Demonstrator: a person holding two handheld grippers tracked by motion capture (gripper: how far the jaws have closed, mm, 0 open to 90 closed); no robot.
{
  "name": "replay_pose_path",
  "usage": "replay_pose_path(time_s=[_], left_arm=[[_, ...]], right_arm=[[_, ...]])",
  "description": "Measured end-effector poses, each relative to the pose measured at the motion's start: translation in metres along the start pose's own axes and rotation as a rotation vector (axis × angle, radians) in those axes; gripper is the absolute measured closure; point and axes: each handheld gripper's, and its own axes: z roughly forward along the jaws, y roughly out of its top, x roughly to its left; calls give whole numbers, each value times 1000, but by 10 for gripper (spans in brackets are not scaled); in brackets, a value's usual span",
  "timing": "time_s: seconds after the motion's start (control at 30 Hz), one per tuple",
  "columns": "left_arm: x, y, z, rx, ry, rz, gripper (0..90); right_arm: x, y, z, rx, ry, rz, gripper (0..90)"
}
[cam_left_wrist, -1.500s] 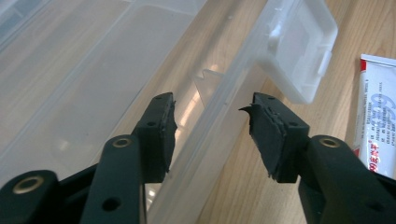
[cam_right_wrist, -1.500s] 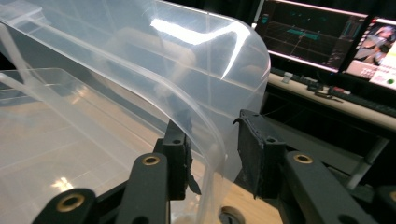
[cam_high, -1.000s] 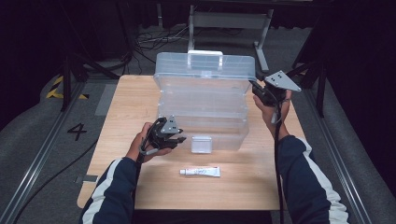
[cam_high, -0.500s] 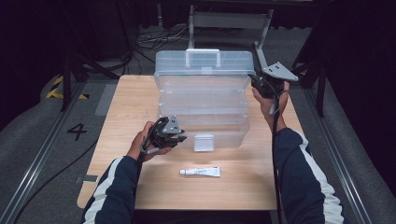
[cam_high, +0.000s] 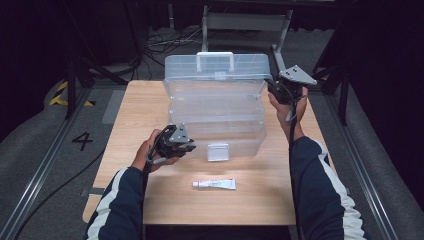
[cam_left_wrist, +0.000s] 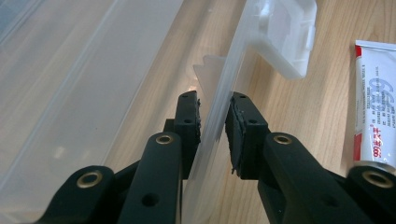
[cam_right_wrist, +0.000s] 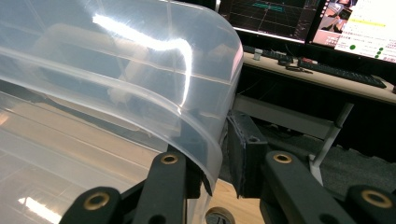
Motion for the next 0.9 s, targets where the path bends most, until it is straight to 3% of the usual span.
replay_pose_path(time_s=[0.3, 0.63, 0.9], left_arm=[[1, -4, -3, -1, -4, -2, 753], [4, -6, -1, -20, -14, 13, 774], [7, -9, -1, -39, -45, 8, 795]], right_arm=[[5, -2, -8, 15, -11, -6, 771], [0, 5, 7, 28, 7, 2, 772], [2, 14, 21, 54, -13, 9, 785]])
